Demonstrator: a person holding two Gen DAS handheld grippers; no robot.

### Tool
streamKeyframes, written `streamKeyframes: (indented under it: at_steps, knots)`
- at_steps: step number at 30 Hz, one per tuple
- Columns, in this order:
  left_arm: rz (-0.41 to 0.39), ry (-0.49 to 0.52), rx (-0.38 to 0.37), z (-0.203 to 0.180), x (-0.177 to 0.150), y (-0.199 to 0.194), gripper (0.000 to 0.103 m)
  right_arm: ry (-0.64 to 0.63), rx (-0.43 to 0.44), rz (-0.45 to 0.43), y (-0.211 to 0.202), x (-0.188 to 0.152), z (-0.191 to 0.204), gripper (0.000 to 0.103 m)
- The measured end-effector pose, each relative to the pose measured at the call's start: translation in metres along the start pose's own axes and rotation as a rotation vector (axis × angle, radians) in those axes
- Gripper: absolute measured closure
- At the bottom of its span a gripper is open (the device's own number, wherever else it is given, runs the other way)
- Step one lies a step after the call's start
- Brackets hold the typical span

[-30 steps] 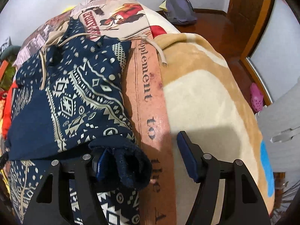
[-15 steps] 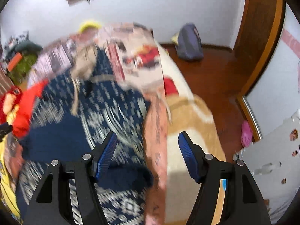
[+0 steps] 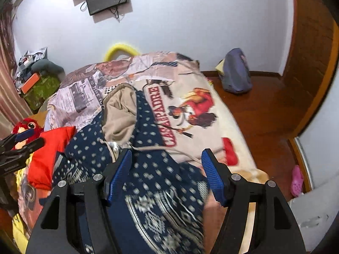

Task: Fold large clothes
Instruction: 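Grasp the hood edge with the left tool while the right tool grasps the hood's other edge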

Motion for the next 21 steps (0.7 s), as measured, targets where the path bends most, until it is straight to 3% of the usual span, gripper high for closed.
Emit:
streamKeyframes:
  at_steps: [8, 18, 21]
  knots:
    - [0.129, -0.172, -0.057, 0.025, 0.025, 0.094, 0.024, 0.049, 0.075, 0.136, 0.103, 0.030, 0.016, 0.039]
    - [0.262, -0.277, -0.061, 0.036, 0.024, 0.184, 0.024, 0.097, 0.032, 0.303, 0.216, 0.042, 0.025, 0.039]
    - [0.277, -0.308, -0.088, 0.039, 0.018, 0.198, 0.037, 0.118, 0.041, 0.276, 0.222, 0.041, 0.020, 0.039]
Point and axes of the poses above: each gripper's, at about its wrist camera, not at the fingertips, and y roughly the way its jaws point, z to its left, x to its top, the point moved 1 cm from there along y, roughly the way its jaws point, and after that the axes turned 1 degree about -y, right-handed, at the moved point
